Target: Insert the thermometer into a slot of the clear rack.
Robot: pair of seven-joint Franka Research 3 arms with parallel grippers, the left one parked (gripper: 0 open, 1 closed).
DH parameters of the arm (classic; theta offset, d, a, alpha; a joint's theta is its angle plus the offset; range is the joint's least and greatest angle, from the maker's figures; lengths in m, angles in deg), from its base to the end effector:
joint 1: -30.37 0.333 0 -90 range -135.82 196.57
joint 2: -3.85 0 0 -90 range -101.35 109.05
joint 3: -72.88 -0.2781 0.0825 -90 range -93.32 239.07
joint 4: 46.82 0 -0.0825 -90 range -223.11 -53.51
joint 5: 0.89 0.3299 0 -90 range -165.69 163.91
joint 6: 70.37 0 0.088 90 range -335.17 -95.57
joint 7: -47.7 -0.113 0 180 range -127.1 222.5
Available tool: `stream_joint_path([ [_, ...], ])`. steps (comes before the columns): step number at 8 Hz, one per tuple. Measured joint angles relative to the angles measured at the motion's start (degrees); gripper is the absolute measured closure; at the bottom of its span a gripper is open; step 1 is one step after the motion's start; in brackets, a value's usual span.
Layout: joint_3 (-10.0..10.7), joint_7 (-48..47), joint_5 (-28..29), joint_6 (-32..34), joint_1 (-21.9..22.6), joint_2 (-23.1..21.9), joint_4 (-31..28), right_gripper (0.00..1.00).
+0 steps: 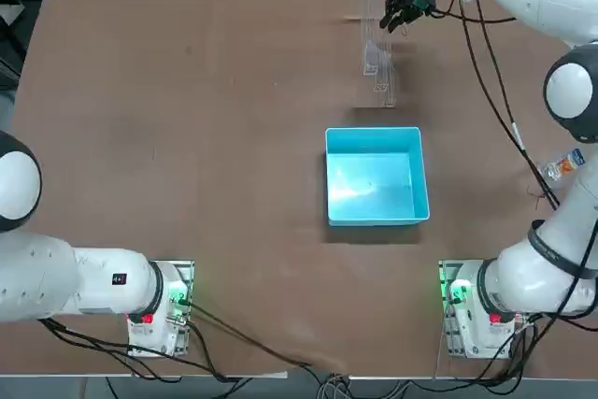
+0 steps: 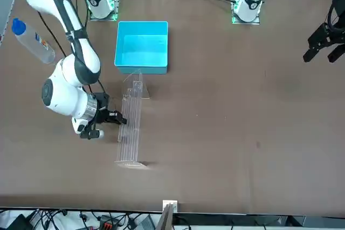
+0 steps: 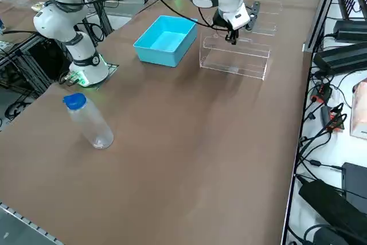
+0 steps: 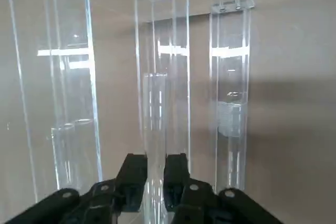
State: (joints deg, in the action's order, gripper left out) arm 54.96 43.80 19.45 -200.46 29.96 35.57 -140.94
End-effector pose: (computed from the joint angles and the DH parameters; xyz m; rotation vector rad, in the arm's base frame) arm 0.6050 0.1764 0.3111 -2.6913 0.0459 -0.0053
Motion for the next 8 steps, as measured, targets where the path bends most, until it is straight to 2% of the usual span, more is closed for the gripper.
stream_joint_path([
  [8, 0.01, -0.01, 0.03, -1.69, 1.29, 1.8, 0.64, 0.78],
])
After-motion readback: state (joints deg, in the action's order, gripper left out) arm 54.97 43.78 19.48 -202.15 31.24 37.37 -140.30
